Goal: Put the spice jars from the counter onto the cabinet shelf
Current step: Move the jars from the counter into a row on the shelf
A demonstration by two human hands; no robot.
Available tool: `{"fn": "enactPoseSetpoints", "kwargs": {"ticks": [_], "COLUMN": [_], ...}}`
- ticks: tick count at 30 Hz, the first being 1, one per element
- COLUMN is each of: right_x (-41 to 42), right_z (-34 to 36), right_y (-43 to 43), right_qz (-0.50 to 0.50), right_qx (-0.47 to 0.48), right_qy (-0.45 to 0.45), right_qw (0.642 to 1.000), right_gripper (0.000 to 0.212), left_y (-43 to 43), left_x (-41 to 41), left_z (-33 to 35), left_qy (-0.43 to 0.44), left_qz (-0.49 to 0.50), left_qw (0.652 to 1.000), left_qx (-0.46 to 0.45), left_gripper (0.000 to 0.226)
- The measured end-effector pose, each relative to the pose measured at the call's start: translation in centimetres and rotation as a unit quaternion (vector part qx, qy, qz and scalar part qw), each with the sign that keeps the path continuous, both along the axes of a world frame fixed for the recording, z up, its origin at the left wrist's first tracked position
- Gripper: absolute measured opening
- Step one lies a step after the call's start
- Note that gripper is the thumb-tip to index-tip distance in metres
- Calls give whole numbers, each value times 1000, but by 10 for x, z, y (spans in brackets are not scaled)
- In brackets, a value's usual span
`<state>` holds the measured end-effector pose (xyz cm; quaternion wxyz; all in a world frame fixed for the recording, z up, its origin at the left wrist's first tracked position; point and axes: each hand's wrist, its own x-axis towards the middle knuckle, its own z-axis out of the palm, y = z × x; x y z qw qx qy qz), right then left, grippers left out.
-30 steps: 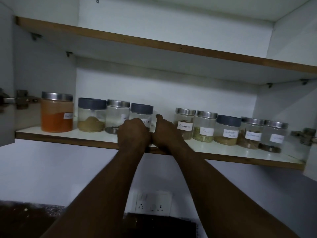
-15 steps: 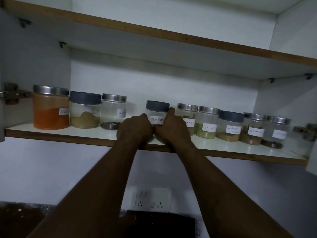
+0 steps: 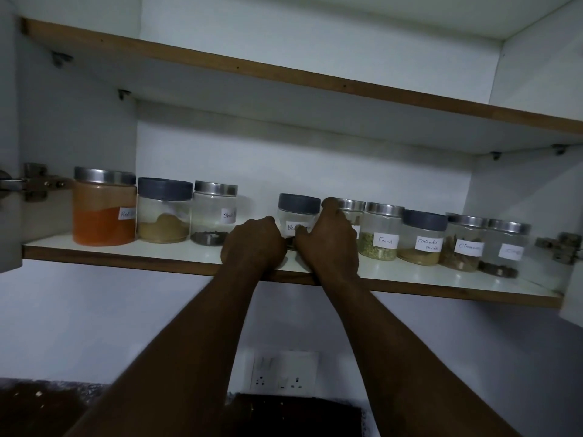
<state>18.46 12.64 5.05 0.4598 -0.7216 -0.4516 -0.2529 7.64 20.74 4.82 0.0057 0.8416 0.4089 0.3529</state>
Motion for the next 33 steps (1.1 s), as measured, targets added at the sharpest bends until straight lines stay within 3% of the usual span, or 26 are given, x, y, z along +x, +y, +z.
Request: {"fn": "enactPoseSetpoints", "kwargs": {"ticks": [3,6,8,10,13,18,24,27,33], "right_x": [-5,-7,-9,-12,-25,-60,-61,-61,-62], "right_z": [-1,-2,-1,2,4,8,6,1,-3], "right_y": [-3,-1,4,11,26,51,54,49,46], "right_qz": [-11,4,33,65,117,171,215,161,90], "right_qx": [12,-66,-127,-167,-217,-244,-207,-151,-100], "right_qy": [-50,-106,-119,-96,-68,-75,-25,-31,-12], "right_qw": [999,992,984,979,967,951,954,975,991], "right_gripper": [52,35,21,21,47,81,82,78,73], "left_y": [-13,-28,-32,-27,-17,-9,-3,-1,18], "left_x": [-4,-14,-26,-42,-64,-67,-66,-66,-63], "left_z": [2,-2,-6,-10,-8,-2,-1,3,6], "left_qy": [-78,-197,-260,-274,-267,-229,-161,-120,48], "left_qz": [12,31,60,111,171,158,135,102,76], "left_qw": [997,980,964,955,948,959,973,979,987], "left_qx": [-11,3,11,35,8,-59,-99,-130,-135], "left_gripper": [27,28,39,59,83,84,62,55,50]}}
